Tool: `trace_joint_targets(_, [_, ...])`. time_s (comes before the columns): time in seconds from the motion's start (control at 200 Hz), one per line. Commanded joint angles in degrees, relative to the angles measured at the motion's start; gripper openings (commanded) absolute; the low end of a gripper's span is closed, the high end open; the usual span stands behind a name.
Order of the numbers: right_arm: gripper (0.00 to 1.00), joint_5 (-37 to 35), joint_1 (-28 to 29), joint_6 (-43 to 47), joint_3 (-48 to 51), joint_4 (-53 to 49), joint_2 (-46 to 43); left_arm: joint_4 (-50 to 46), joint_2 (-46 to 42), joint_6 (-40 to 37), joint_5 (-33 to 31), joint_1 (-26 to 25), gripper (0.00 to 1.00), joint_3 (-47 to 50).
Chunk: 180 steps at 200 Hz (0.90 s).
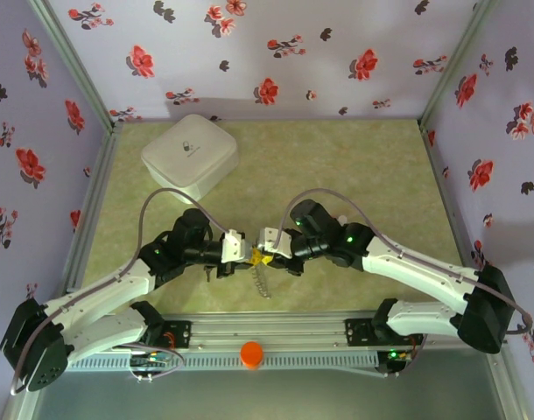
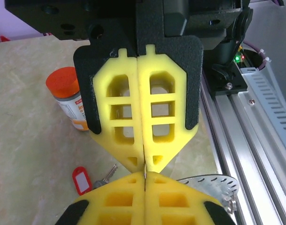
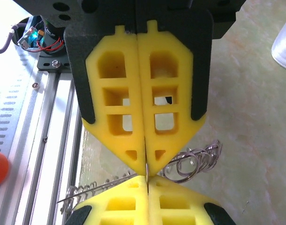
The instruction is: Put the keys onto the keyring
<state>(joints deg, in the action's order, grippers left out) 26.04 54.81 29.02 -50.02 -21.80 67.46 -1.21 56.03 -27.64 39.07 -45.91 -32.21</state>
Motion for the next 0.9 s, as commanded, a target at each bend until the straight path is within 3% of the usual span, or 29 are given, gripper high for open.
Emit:
trace_joint_targets(0.0, [0.0, 1.6, 0.3, 0.7, -2.0, 1.6, -0.4, -0.8, 0.1, -1.1, 1.9, -0.4, 0.0, -1.6])
trace_joint_targets(0.165, [0.0, 1.6, 0.4, -0.5, -0.9, 3.4, -1.8, -1.7, 0.0, -1.2, 1.5, -0.4, 0.0, -1.5])
trace_joint_targets(0.235, [0.0, 1.5, 0.4, -0.6, -0.6, 3.6, -2.1, -1.5, -0.1, -0.7, 0.6, -0.4, 0.28, -1.3])
trace_joint_targets(0.33, [0.0, 1.5, 0.4, -0.6, -0.6, 3.3, -2.3, -1.3, -0.7, -0.6, -0.5, -0.4, 0.3, -0.6])
trace_joint_targets(0.42, [0.0, 1.8, 0.3, -0.8, -0.5, 3.3, -2.3, -1.2, -1.0, -0.4, -0.7, -0.5, 0.26, -0.3])
trace_joint_targets(0.64, [0.0, 2.1, 0.3, -0.6, -0.7, 3.3, -1.9, -0.2, -1.3, 0.3, -0.7, -0.6, 0.0, 0.1])
trace_joint_targets(0.855, [0.0, 1.8, 0.3, -2.4, 0.2, 4.8, -2.6, 1.5, -2.3, 2.2, -2.8, -0.6, 0.0, 0.8])
trace_joint_targets(0.895, [0.18, 0.1, 0.3, -4.0, 0.8, 6.1, -3.2, 2.3, -2.7, 3.5, -4.1, -0.6, 0.0, 1.2])
